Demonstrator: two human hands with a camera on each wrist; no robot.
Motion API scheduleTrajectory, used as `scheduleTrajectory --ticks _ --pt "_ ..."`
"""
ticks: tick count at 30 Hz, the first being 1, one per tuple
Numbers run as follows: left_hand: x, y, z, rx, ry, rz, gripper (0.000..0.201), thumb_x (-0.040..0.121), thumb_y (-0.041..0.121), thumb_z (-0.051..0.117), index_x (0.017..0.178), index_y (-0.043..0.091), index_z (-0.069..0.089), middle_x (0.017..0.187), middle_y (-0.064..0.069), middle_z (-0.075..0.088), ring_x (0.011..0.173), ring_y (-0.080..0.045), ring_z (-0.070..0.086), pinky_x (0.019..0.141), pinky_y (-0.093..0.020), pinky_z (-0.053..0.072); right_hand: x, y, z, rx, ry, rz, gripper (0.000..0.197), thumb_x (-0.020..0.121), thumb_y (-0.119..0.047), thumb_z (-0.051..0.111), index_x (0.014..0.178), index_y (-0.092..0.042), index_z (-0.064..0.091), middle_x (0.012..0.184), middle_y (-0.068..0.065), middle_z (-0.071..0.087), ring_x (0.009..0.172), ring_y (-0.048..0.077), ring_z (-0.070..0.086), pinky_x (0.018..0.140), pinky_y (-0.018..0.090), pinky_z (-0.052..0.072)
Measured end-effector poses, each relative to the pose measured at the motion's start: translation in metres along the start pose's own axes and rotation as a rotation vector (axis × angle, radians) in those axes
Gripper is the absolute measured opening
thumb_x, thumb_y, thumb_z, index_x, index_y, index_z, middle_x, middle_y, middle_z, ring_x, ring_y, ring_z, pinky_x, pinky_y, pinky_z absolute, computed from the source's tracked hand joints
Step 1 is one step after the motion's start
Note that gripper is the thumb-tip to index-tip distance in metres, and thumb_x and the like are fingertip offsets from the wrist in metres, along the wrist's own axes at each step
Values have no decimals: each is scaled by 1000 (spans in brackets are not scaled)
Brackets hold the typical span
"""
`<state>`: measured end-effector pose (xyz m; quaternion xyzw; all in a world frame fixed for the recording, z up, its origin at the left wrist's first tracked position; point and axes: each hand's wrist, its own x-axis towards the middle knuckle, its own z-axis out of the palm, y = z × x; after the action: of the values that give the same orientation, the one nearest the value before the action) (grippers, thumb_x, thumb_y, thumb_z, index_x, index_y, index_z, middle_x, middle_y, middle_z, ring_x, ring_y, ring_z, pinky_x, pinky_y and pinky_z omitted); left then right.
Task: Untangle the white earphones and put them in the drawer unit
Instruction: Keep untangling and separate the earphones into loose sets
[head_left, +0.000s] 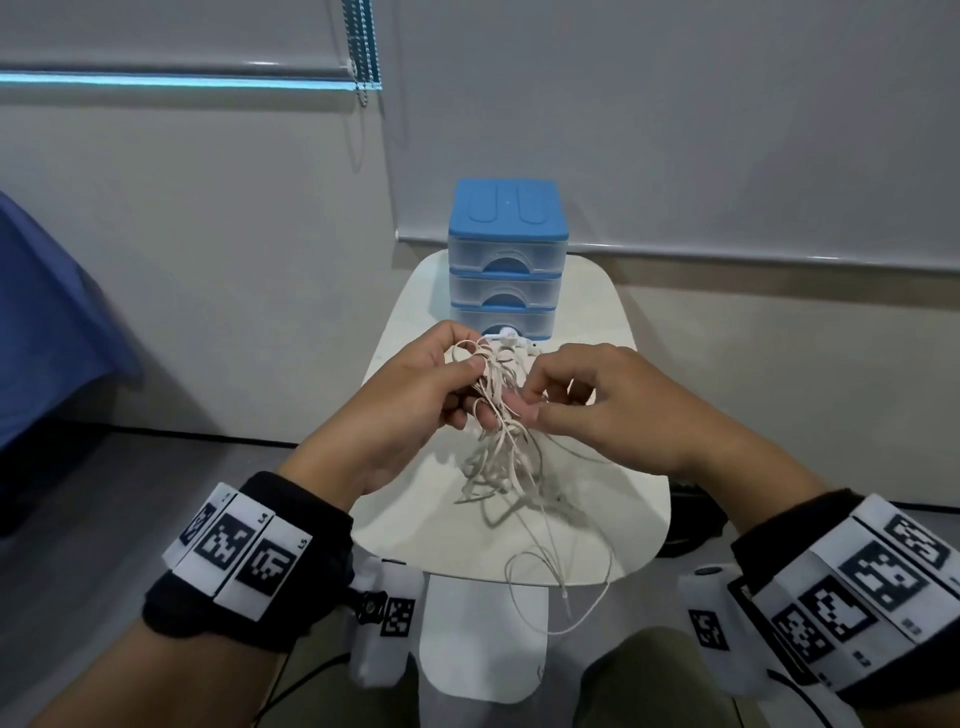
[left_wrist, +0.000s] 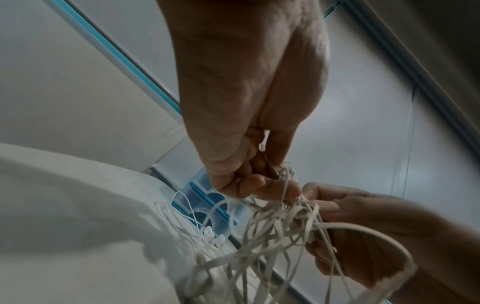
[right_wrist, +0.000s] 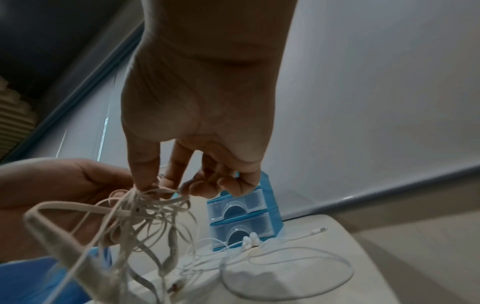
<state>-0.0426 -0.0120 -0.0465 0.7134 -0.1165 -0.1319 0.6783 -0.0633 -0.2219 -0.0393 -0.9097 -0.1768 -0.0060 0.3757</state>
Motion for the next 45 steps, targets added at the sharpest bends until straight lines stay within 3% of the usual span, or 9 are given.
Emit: scheduleTrajectory --ticks 8,12,17,23,28,31,34,40,45 --pt "0 1 0 6 -134 -13 10 106 4 48 108 14 50 89 -17 75 68 -21 59 63 -32 35 3 2 1 228 71 -15 12 96 -26 72 104 -31 79 74 0 60 64 8 48 72 28 43" --pt "2 0 4 8 -160 -11 12 102 6 57 108 12 48 85 -13 73 67 -22 63 63 -33 36 1 4 4 320 26 -34 13 87 -32 73 90 -19 77 70 16 58 68 34 47 71 45 45" --pt "-3 7 3 41 -218 -22 17 94 10 62 100 14 47 92 -21 75 66 -22 64 58 -28 40 -3 7 1 355 73 23 15 84 -21 71 79 -7 68 69 7 63 68 25 52 72 39 44" --pt "-7 16 -10 60 -209 -1 13 98 -3 54 99 10 49 101 -26 75 64 -24 60 54 -25 40 -11 8 -10 605 264 93 18 71 -17 57 55 -17 50 61 2 43 63 16 36 59 31 24" --pt "-6 17 -10 171 -156 89 24 97 -8 57 91 13 46 94 -26 76 64 -24 63 56 -29 40 -13 -6 -10 462 248 -39 19 80 -27 69 73 -9 67 67 -7 63 64 13 49 61 21 40" --pt "-2 17 -3 280 -97 142 16 95 -4 61 92 8 50 76 -16 72 66 -25 63 59 -33 43 -13 -25 2 265 140 -94 26 81 -35 85 84 -16 67 78 -2 71 70 24 60 66 30 50" --pt "-1 18 -2 341 -62 163 15 94 -3 61 92 7 50 70 -9 70 69 -27 67 62 -33 46 -11 -29 10 123 216 -104 21 82 -26 84 81 -21 63 74 -4 67 64 13 58 64 27 49" --pt "-10 21 -4 278 -121 163 19 97 4 68 98 5 49 81 -11 77 74 -24 72 65 -30 51 -13 -24 4 131 297 -111 20 82 -23 85 77 -20 66 66 3 64 61 22 55 59 31 47" --pt "-14 16 -4 197 -180 184 19 97 14 68 98 6 51 98 -27 72 88 -32 71 82 -39 58 -19 -23 -7 102 274 -97 17 77 -18 88 74 -19 71 67 -1 67 59 12 57 58 24 48"
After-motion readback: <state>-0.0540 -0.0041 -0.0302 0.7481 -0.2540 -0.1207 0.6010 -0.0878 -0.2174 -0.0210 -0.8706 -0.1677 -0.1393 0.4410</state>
